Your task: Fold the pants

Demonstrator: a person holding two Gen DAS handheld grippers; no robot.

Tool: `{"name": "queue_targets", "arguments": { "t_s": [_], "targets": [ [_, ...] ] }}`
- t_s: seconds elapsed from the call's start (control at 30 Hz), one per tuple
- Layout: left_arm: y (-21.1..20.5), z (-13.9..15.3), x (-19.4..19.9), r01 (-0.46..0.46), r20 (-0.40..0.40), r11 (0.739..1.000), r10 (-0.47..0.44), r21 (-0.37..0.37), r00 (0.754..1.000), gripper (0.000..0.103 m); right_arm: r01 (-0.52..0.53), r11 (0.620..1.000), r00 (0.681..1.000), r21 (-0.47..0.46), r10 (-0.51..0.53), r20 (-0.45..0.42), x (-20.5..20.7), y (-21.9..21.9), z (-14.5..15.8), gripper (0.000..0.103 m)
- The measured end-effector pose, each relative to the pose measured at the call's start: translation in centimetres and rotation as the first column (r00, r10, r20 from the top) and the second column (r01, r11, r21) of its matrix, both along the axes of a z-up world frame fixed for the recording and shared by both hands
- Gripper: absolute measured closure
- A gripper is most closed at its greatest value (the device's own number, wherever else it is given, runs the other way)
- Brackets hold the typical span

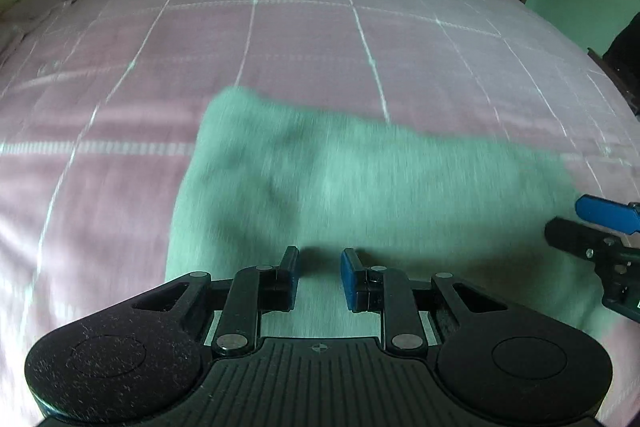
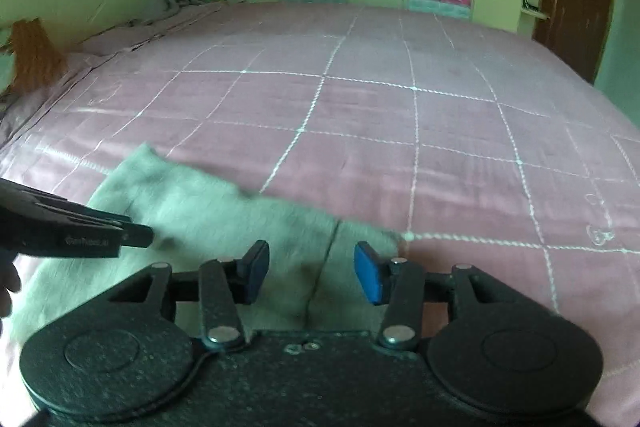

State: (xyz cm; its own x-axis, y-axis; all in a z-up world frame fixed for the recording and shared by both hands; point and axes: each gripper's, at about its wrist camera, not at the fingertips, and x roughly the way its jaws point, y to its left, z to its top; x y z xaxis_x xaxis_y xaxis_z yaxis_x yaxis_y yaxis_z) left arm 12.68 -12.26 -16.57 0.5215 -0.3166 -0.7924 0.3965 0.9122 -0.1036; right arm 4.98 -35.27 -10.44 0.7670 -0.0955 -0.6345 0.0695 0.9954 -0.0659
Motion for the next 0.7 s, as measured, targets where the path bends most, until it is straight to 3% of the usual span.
{"name": "queue_targets", "arguments": {
  "t_s": [0.17, 0.23, 0.27, 0.37, 0.47, 0.5, 0.57, 0.63, 0.7],
  "targets": [
    [0.0, -1.1, -3.4, 0.030, 0.062, 0.998, -0.033, 0.051, 0.998, 0.080, 0.004, 0.999, 1.000, -0.042, -0.005, -0.029, -3.9, 0.8, -3.1, 0.056],
    [0.0, -0.4, -3.3, 0.022, 0.042, 0.999, -0.025, 0.050, 0.999, 0.080, 0.019, 0.999, 1.000, -0.031, -0.019, -0.020, -4.2, 0.6, -4.1, 0.054],
    [0.4, 0.1, -3.3, 0.019, 0.032, 0.999, -0.020, 0.028, 0.999, 0.080, 0.022, 0.999, 0.999, -0.033, -0.023, -0.027, -4.0, 0.7, -3.8, 0.053],
    [1.8, 1.7, -3.6, -0.012, 0.062, 1.000, 0.012, 0.007, 0.998, 0.080, 0.038, 0.999, 0.999, -0.004, -0.038, -0.032, -4.0, 0.5, -1.7, 0.034],
    [3.5, 2.4, -3.2, -0.051, 0.027, 0.999, 0.051, -0.002, 0.998, 0.078, 0.067, 0.995, 0.998, 0.071, -0.066, -0.010, -5.2, -0.7, -0.5, 0.031],
    [4.4, 2.3, -2.9, -0.067, 0.002, 0.998, 0.067, -0.011, 0.998, 0.075, 0.075, 0.993, 0.997, 0.091, -0.073, -0.020, -5.5, -1.2, -0.4, 0.031],
    [5.8, 2.3, -2.4, -0.103, -0.017, 0.994, 0.102, -0.033, 0.995, 0.046, 0.094, 0.984, 0.995, 0.149, -0.088, -0.048, -6.0, -2.2, -0.6, 0.030],
    [7.2, 2.5, -2.4, -0.134, -0.005, 0.990, 0.134, -0.052, 0.991, 0.029, 0.112, 0.965, 0.993, 0.237, -0.099, -0.067, -6.2, -3.1, -1.0, 0.030],
    [8.2, 2.4, -2.3, -0.152, -0.014, 0.985, 0.151, -0.078, 0.988, 0.027, 0.134, 0.936, 0.990, 0.327, -0.111, -0.089, -6.4, -4.1, -1.2, 0.028]
  ]
}}
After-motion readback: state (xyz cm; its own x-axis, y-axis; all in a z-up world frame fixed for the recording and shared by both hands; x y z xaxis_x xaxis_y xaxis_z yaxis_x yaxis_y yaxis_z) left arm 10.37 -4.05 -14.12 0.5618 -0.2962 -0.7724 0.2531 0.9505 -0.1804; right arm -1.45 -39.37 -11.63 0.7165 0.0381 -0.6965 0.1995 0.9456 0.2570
